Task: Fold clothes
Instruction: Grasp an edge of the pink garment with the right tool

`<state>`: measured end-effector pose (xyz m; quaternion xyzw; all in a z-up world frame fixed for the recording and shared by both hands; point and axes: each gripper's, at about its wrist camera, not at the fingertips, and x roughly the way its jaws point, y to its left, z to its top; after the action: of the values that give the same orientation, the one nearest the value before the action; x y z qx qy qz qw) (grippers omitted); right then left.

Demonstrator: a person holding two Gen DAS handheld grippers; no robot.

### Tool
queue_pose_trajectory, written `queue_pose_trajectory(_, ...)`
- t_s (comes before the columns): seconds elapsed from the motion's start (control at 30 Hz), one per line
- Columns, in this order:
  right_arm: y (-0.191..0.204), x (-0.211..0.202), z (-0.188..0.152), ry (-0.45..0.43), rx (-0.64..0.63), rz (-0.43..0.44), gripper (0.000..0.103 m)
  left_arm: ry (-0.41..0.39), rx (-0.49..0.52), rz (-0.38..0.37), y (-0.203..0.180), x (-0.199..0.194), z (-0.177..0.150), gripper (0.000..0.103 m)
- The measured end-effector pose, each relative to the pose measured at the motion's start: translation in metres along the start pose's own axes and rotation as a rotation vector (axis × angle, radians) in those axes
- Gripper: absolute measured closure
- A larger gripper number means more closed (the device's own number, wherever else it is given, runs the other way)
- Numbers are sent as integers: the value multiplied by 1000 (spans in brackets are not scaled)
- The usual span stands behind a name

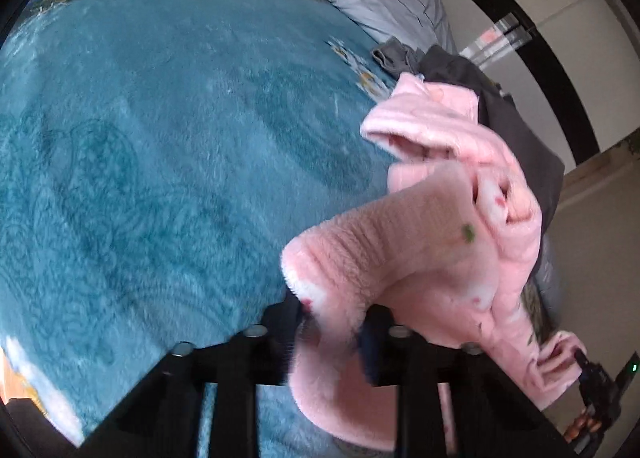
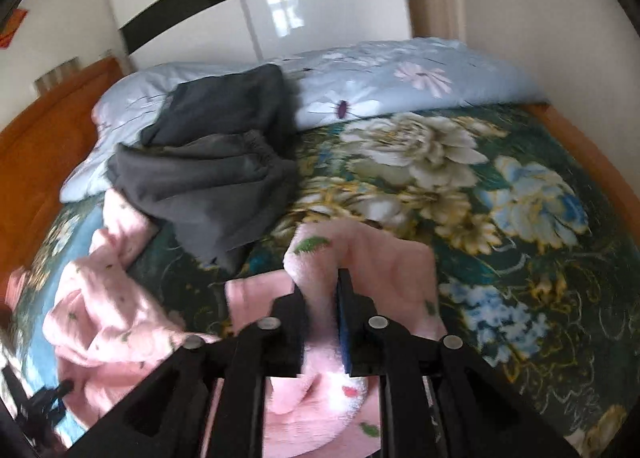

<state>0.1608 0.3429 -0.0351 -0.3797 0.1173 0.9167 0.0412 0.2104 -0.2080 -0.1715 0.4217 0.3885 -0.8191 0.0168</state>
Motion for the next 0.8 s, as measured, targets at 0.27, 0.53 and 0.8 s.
queue_pose_trajectory(0.27,-30,-55,1,-65,10,181,34,-231,-113,20,25,-50,64,92)
queue_pose_trajectory(0.53,-93,-2,-57,135,257,166,33,-353,-215,146,67,-95,104,92)
queue_pose_trajectory(0.8,-71,60,-73,231,408,329,36,-326,-208,159,82,-98,117,91)
